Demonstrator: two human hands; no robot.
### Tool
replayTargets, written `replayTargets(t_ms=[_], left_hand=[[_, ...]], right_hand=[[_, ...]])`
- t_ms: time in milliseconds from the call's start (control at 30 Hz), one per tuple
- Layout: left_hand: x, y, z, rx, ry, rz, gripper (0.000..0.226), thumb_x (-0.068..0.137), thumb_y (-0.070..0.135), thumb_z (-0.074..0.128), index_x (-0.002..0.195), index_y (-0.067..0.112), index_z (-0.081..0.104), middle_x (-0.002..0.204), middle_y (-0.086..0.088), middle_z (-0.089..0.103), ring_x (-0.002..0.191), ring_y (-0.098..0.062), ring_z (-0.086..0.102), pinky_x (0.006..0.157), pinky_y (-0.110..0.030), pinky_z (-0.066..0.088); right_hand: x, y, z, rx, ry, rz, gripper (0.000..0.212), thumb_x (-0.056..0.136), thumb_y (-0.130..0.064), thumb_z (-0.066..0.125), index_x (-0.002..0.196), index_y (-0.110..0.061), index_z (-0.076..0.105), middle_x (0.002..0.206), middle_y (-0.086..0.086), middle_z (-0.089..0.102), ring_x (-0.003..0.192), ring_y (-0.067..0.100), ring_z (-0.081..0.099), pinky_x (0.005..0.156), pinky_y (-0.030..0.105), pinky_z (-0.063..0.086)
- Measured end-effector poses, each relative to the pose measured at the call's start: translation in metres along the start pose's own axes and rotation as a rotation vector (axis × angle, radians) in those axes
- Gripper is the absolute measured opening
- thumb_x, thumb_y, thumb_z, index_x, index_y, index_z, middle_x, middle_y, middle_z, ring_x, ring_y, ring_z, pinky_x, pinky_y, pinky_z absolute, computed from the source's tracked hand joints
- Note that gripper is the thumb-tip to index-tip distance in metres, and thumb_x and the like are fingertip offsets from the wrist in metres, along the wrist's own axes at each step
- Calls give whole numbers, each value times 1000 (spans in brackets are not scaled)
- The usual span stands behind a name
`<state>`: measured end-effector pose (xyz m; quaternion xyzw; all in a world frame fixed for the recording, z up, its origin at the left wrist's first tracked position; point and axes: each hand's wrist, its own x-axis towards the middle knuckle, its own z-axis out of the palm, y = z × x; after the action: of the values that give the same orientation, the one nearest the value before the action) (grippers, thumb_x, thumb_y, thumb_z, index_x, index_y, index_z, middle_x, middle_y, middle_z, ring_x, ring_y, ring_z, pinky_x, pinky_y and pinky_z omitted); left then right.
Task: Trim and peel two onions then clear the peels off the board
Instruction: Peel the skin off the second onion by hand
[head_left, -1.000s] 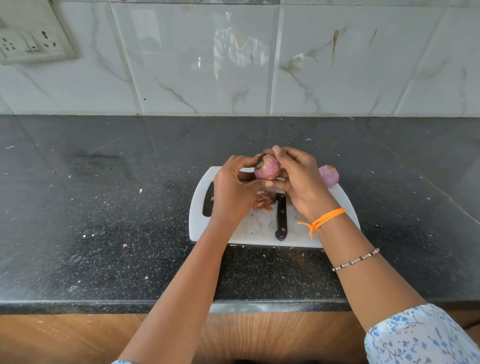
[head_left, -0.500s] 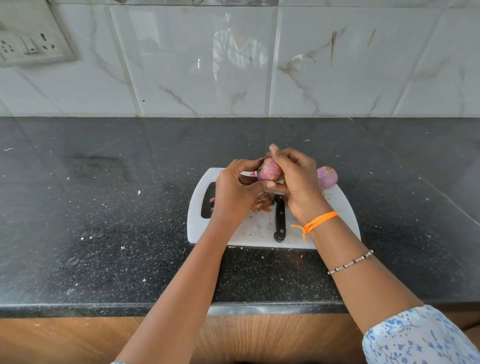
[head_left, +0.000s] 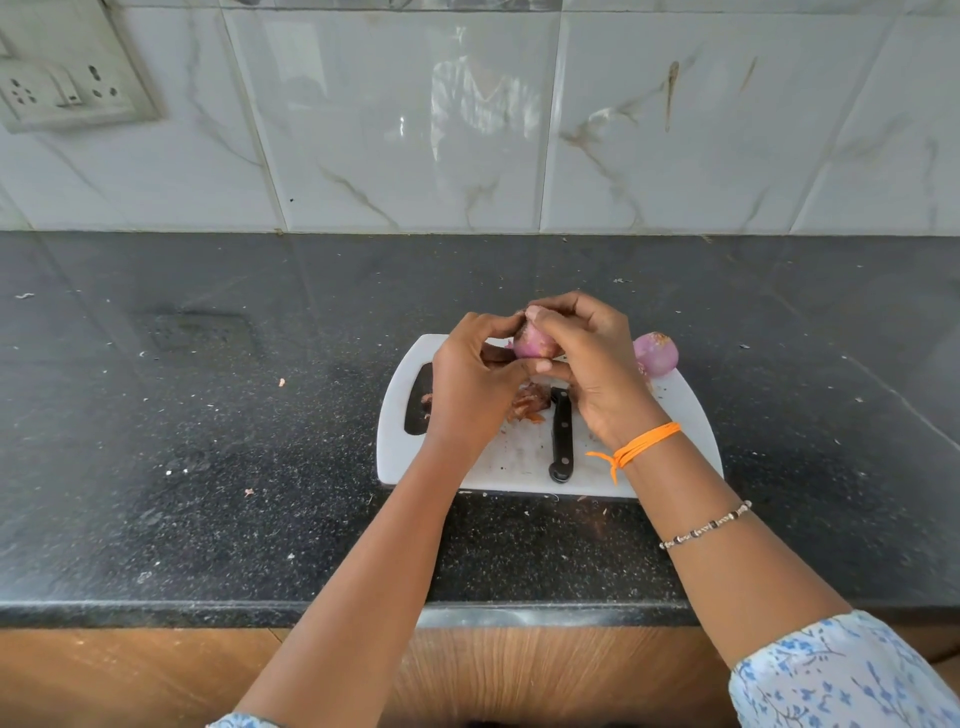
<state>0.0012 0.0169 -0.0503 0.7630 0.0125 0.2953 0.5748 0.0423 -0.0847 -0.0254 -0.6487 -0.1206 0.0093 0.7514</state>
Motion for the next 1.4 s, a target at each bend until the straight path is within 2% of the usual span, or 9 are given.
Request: replayTargets(t_ms=[100,167,267,467,733,933,1100,1233,1400], left_hand=[[-1,0,4,52,-13,38,37,68,9,82,101,13,68,95,-2,63,71,3,59,70,-15,50],[1,-1,3,54,15,34,35,71,11,80,104,12,67,95,0,61,73,7,58,69,-11,47],[3,-5,0,30,79,20,33,75,12,77,107,14,69,95,2,59,82,-6,62,76,-28,54],[3,-6,0,77,93,0,27,74,13,77,99,20,71,94,2,63,86,-14,63,81,-43,53],[2,-5,4,115,98,19,22,70,12,79,89,17,72,85,3,60,76,-13,61,76,-41,53],[-1,-4,6,85,52,56,33,64,11,85,94,12,72,87,0,59,80,-16,64,75,-40,55],[2,-7,1,76,93,42,39,65,11,84,102,13,71,93,3,60,89,-15,64,82,-41,54],[3,-6,-1,63,124,58,36,69,6,80,103,15,70,94,3,61,87,-12,66,80,-39,56],[2,-4,0,67,108,65,29,71,6,78,97,17,72,90,0,62,81,-12,66,76,-38,56]], right_hand=[[2,2,-2,12,35,-1,20,87,-13,65,69,-11,57,66,3,58,56,9,57,44,19,44],[4,2,-4,-10,-61,30,8,87,-12,64,80,-12,62,71,0,62,66,11,60,51,21,49],[3,4,-3,-29,-184,56,22,86,1,58,103,-12,64,87,2,67,80,9,65,64,22,54],[1,11,5,-240,-74,-120,9,83,-6,59,84,-12,66,79,4,66,80,16,64,72,36,56],[4,17,6,-270,-16,-200,10,82,-20,58,78,-17,67,80,14,68,85,34,66,77,48,54],[4,13,2,-178,16,-126,27,97,-11,45,82,-8,68,78,8,66,71,19,66,61,37,56],[11,13,-5,-130,-141,-35,29,102,-18,38,108,-14,66,106,8,69,97,22,66,79,36,55],[10,13,-2,-172,-208,-34,27,91,-12,53,115,-18,61,106,7,67,99,15,64,83,31,54],[9,16,1,-358,-97,-218,16,82,-8,60,97,-12,65,93,10,68,92,25,65,82,43,55]])
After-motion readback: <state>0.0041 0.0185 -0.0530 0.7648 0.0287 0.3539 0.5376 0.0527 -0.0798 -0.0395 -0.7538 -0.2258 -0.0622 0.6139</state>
